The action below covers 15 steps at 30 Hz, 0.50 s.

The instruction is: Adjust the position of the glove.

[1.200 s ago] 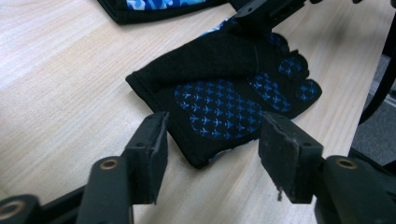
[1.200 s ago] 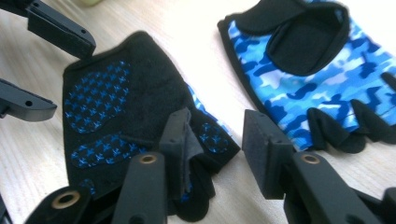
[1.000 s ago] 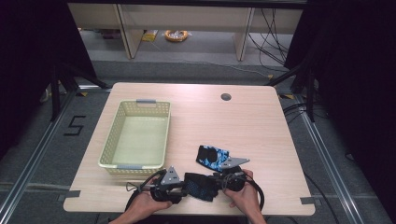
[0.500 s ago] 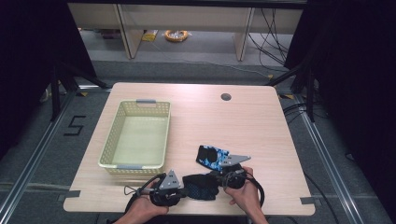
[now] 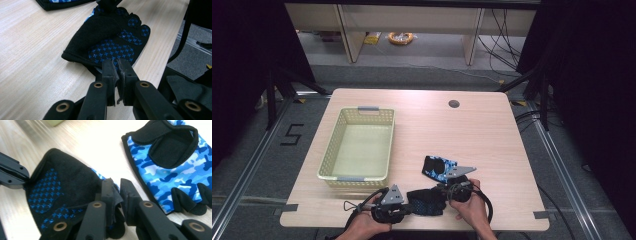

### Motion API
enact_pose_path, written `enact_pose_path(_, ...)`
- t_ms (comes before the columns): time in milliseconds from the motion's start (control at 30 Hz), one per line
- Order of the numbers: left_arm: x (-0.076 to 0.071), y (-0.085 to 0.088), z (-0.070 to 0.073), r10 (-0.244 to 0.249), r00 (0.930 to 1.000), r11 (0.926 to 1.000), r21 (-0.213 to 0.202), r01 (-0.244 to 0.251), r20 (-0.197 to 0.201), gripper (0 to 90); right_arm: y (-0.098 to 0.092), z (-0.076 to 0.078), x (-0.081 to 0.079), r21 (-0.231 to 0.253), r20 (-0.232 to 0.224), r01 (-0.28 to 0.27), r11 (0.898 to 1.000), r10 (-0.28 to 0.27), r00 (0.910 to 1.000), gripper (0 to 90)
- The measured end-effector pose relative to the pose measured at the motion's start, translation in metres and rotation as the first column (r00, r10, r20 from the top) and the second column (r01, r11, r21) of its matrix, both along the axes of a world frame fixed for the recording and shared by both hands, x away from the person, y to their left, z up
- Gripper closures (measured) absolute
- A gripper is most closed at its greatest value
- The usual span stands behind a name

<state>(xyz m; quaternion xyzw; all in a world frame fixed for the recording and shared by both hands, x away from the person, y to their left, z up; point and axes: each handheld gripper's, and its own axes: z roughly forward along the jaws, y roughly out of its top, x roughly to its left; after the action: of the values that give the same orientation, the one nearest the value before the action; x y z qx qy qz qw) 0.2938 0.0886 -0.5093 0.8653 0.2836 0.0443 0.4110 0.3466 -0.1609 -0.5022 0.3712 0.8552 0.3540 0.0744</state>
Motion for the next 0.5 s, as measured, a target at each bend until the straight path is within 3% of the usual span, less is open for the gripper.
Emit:
enact_pose_path(33,0.001,0.001,0.0,-0.017,0.9997,0.9998,0.007,0.017,0.016,83.0,0.0,0.0,0.0,-0.014,-0.008,0.002,1.0,-0.002,1.0,79.9)
enact_pose_path(67,0.0,0.0,0.0,0.001,1.0,1.0,0.002,-0.001,0.002,82.6,0.001,0.0,0.0,-0.019,-0.008,0.009,1.0,-0.009,0.9999,78.1)
enact_pose_path(100,0.0,0.0,0.0,0.001,1.0,1.0,0.004,-0.001,0.004,81.5,0.001,-0.001,0.001,-0.016,0.021,-0.006,1.0,0.007,0.9998,76.4)
enact_pose_path(133,-0.001,0.0,0.0,0.003,1.0,1.0,0.006,-0.003,0.004,79.0,0.002,0.0,0.001,-0.016,0.012,0.0,1.0,0.001,0.9999,74.6)
enact_pose_path(167,-0.001,0.0,0.0,0.004,1.0,1.0,0.004,-0.004,-0.003,75.1,0.001,0.001,0.002,-0.031,0.015,-0.004,1.0,0.004,0.9999,72.0)
enact_pose_path(200,-0.001,0.0,0.0,0.005,0.9999,1.0,0.002,-0.004,-0.011,70.4,0.001,-0.001,0.002,-0.008,0.051,0.012,1.0,-0.012,0.9986,69.0)
enact_pose_path(233,-0.001,0.001,0.001,0.009,0.9999,1.0,0.003,-0.009,-0.014,65.9,0.0,0.003,0.002,-0.013,0.031,0.009,1.0,-0.009,0.9995,66.2)
enact_pose_path(300,-0.001,0.001,0.004,0.01,0.9997,0.9999,-0.005,-0.01,-0.022,55.7,-0.001,0.007,0.004,-0.006,0.076,-0.006,1.0,0.006,0.9971,64.0)
enact_pose_path(367,-0.001,0.001,0.005,0.025,0.9992,0.9996,-0.012,-0.025,-0.03,51.9,-0.002,0.01,0.006,-0.007,0.109,0.005,1.0,-0.005,0.9941,61.0)
enact_pose_path(433,0.0,0.004,0.006,0.025,0.999,0.9996,-0.011,-0.026,-0.036,48.7,-0.004,0.015,0.009,-0.022,0.093,0.01,1.0,-0.008,0.9957,57.9)
enact_pose_path(500,0.001,0.007,0.007,0.035,0.9986,0.9994,-0.005,-0.035,-0.04,45.1,-0.004,0.014,0.014,-0.01,0.122,0.018,1.0,-0.017,0.9924,57.2)
